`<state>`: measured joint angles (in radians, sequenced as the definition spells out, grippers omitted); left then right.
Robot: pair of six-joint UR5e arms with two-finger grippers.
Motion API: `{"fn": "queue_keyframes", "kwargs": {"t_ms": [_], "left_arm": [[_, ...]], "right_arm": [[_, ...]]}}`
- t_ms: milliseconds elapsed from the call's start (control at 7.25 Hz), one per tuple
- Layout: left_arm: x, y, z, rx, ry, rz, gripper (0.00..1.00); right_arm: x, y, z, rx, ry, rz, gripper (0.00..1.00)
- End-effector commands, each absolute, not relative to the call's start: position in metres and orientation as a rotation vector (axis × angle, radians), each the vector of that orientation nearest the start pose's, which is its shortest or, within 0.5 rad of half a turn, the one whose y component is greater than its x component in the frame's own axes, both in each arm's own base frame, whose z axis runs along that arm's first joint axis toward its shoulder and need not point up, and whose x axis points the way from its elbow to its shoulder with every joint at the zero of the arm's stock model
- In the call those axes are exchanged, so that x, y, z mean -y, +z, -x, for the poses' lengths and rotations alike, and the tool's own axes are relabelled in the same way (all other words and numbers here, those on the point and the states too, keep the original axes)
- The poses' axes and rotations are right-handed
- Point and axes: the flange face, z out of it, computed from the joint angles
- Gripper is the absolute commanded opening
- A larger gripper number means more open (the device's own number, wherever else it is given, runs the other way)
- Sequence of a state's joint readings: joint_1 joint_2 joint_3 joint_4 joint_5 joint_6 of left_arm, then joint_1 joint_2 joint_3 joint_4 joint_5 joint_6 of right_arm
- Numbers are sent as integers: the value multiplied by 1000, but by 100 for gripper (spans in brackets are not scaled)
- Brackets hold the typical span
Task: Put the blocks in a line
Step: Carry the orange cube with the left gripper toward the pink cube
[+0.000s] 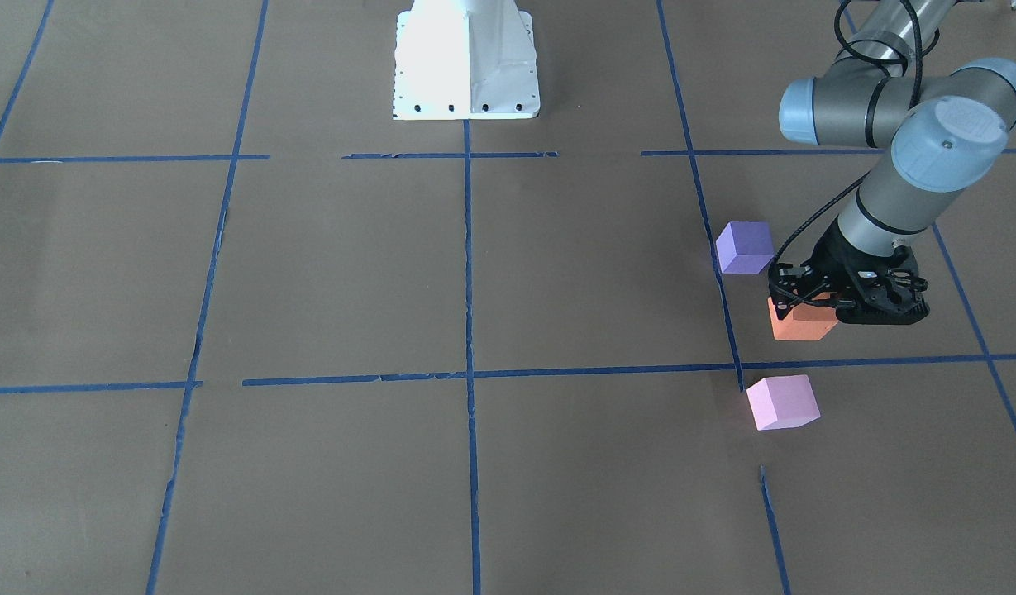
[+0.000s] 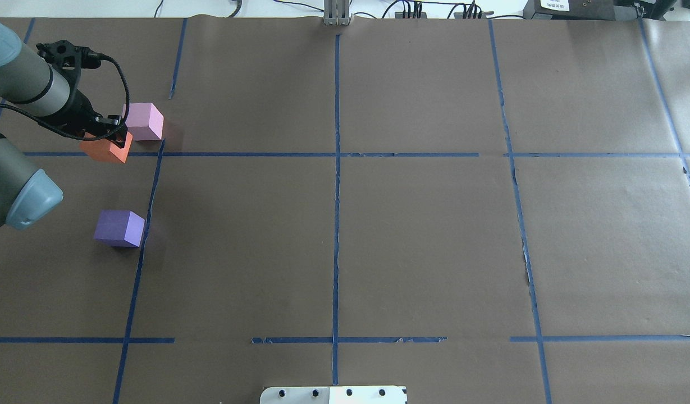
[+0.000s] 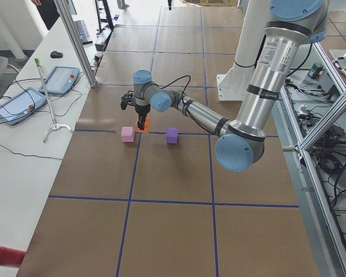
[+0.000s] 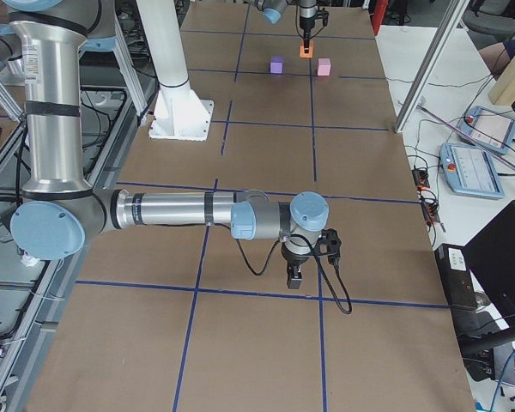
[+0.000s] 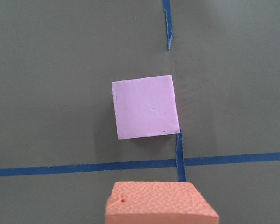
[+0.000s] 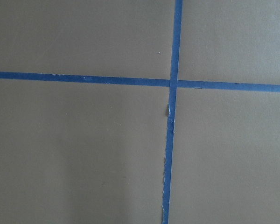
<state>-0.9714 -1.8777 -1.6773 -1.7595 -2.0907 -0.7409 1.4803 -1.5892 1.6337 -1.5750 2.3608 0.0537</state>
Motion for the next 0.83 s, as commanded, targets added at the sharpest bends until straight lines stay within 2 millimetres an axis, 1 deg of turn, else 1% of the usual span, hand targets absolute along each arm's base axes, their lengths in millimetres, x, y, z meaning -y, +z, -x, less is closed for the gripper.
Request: {"fn": "queue_keyframes", "kwargs": {"t_ms": [0,276,414,552,690], "left_arm": [[565,449,-290,-763,22,-146,24],[566,453,-292,-768,-34,-122,24],[562,454,-302,-780,-64,-107,24],[554,465,-322,-781,-52,-83,24],[549,466,-332,-784,-48,-71,24]], "right_arm": [[490,636,-18,791,-51,18,100],[490,636,-18,791,-51,19,100],[490,636,-18,791,-51,18,100],[490,636,-18,791,-51,18,100],[490,636,-18,791,-51,18,100]]}}
